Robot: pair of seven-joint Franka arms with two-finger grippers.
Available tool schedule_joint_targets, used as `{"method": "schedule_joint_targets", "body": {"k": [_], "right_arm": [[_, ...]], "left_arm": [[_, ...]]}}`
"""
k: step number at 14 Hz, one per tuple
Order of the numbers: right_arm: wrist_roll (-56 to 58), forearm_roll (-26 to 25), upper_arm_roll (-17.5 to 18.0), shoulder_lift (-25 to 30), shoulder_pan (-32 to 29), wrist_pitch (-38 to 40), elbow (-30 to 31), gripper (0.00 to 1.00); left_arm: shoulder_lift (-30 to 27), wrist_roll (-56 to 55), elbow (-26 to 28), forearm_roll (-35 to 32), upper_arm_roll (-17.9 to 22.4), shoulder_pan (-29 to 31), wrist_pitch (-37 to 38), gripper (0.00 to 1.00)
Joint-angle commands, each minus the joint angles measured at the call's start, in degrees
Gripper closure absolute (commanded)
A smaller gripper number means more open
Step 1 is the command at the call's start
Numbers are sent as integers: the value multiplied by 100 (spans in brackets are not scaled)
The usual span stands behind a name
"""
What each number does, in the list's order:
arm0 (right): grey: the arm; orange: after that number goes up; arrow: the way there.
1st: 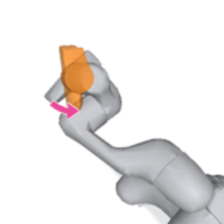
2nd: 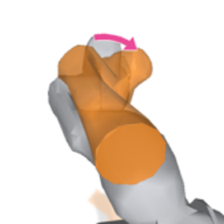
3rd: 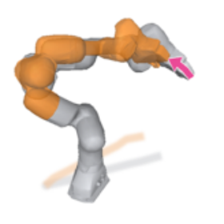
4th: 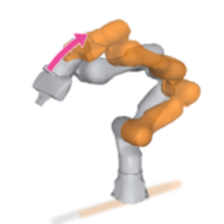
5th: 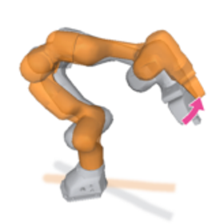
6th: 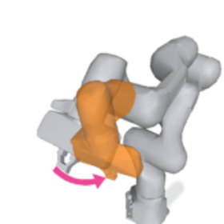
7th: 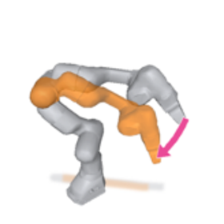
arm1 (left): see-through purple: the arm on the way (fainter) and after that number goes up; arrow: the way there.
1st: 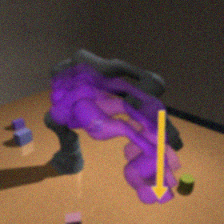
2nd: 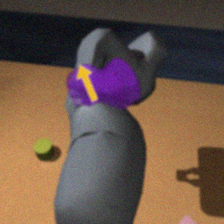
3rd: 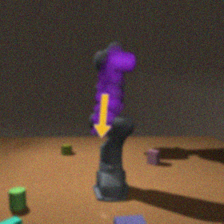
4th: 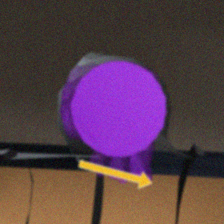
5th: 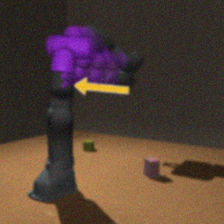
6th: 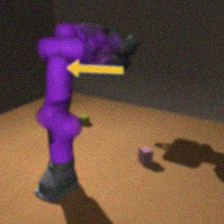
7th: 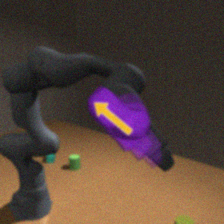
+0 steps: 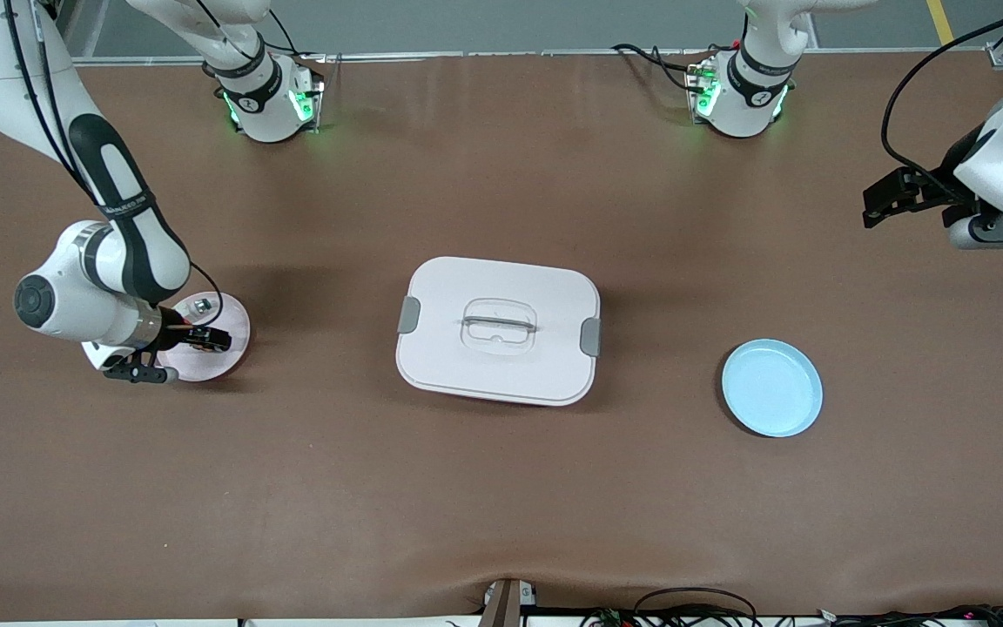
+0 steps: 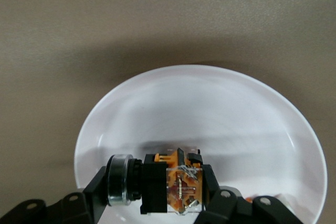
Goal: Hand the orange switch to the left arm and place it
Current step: 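Lift the switch over the box while the left gripper reaches toward it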
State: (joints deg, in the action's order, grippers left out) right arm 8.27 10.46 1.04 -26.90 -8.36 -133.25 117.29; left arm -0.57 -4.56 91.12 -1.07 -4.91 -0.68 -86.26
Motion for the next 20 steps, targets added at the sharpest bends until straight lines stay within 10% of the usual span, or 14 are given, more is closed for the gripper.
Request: {"method": "schedule_joint_targets", "body": {"k": [1,10,20], "right_arm": [[-324,114,45,141,-43,788,-451,100],[-3144,1140,63,502,730,2916,-1699,100],[-6221,2459,63,449,1960,3103,-2922,100]], "left_arm": [[13,104,-33,45,-2,-11,-4,0],[-93,-19,-130,614,-432,-2,-171,0],[-14,-1916,-104,2310,-1424,-46,-1373,0]]}}
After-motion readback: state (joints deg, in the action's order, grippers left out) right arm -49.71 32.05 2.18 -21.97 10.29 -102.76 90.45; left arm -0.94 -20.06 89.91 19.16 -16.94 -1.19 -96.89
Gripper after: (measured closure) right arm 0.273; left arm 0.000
